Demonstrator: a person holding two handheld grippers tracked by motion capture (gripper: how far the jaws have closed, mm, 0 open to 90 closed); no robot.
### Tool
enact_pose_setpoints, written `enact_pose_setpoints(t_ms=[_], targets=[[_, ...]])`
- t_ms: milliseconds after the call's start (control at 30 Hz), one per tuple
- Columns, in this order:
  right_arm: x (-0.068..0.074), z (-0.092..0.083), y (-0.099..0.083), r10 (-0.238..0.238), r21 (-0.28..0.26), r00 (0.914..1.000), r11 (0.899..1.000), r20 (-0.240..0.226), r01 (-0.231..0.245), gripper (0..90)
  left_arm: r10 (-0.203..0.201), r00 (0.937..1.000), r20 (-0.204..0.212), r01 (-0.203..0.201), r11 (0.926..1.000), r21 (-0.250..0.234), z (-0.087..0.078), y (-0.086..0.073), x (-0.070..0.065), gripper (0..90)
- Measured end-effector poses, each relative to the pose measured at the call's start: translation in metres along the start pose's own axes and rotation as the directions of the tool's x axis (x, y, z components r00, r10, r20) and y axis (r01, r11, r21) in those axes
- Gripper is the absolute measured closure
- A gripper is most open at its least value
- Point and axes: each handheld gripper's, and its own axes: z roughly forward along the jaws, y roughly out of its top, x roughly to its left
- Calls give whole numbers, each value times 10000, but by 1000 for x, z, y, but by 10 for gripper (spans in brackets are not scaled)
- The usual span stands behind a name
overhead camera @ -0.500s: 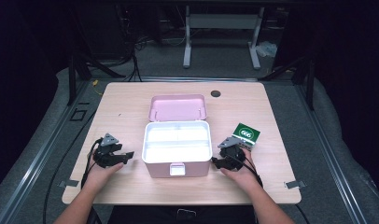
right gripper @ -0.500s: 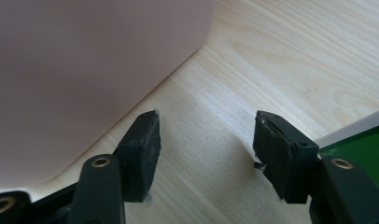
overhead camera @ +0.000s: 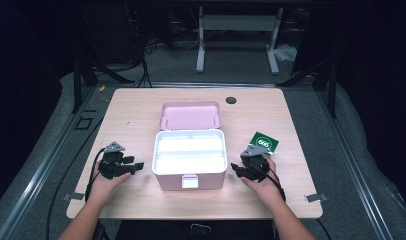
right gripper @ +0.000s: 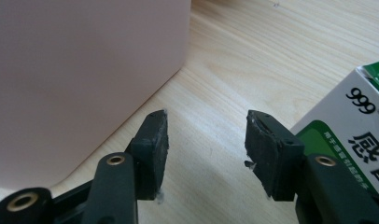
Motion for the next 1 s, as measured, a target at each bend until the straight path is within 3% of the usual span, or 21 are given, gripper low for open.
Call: enact_pose_setpoints(t_ms=[33, 167, 200, 300, 533, 667, 1000], targets=[[0, -2, 0, -9, -20, 9999, 10000, -162, 8, 488, 26, 10000, 58, -26, 10000, -39, -1, 1, -2, 451], [1, -9, 2, -48, -196, 10000, 9998, -67, 47, 487, 349, 9994, 70, -348, 9994, -63, -5, 4, -9, 459], [1, -10, 2, 15, -217, 9997, 9998, -262, -21, 487, 388, 9992, 93, -387, 9992, -51, -5, 4, -10, 462], [1, -11, 4, -54, -200, 9998, 9998, -213, 50, 487, 509, 9981, 349, -507, 9987, -58, -8, 5, -13, 491], [4, -14, 7, -238, -262, 9995, 9994, -192, 233, 478, 141, 9959, 895, -90, 9983, -577, -21, 10, -16, 528], [3, -14, 7, -153, -210, 9996, 9997, -219, 149, 455, 367, 9968, 704, -318, 9971, -691, -29, 19, -17, 555], [-4, -20, 7, 47, -216, 9992, 9998, -390, -55, 389, 880, 9928, 809, -830, 9945, -633, -38, 36, -25, 623]])
